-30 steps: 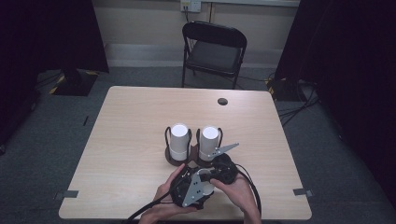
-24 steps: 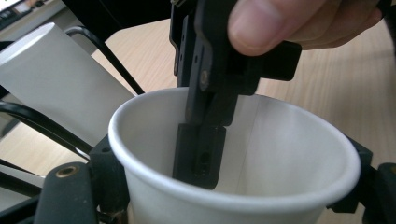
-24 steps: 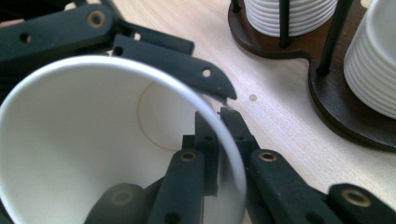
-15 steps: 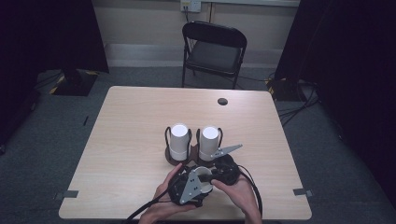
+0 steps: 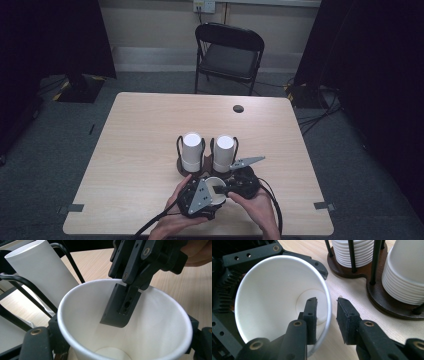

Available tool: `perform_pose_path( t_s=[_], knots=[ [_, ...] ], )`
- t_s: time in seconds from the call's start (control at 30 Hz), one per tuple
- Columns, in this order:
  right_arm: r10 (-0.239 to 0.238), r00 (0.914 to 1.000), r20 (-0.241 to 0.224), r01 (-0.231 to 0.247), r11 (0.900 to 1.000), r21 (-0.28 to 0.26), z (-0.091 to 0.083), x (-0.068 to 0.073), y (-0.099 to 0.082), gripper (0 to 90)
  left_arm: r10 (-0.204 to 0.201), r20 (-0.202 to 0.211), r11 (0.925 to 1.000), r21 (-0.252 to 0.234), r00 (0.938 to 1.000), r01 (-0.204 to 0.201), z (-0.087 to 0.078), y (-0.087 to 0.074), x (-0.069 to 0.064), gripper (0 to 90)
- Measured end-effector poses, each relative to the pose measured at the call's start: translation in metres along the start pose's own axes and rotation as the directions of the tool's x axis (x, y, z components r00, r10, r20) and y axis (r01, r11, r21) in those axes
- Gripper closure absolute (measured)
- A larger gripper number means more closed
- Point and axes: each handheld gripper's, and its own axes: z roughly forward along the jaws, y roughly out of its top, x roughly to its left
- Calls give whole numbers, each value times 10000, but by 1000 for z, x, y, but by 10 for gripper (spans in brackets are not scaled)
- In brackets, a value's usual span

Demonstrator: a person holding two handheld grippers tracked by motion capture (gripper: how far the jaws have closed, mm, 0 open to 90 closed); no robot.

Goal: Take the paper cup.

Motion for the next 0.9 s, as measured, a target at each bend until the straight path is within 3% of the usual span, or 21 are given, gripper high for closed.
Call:
perform_pose_path(
  t_s=[0.17,0.43,0.63,0.77,0.9],
  knots=[
    [94,9999,39,-93,9998,-196,-1,0,-1,659,-163,-4,9999,25,9999,163,0,-1,1,223],
    [-558,9983,173,573,9926,-1069,-5,4,-4,621,-524,-237,9986,59,9983,525,-3,-6,6,221],
    [-840,9956,408,901,9788,-1840,-12,6,-5,598,-1039,-362,9945,-158,9939,1034,-7,-9,10,220],
    [-734,9960,512,834,9689,-2331,-14,4,-8,580,-1381,-429,9902,-280,9895,1370,-8,-11,12,220],
    [-691,9947,764,875,9582,-2723,-16,3,-11,535,-1405,-477,9900,-212,9889,1396,-9,-14,14,219]
  ],
)
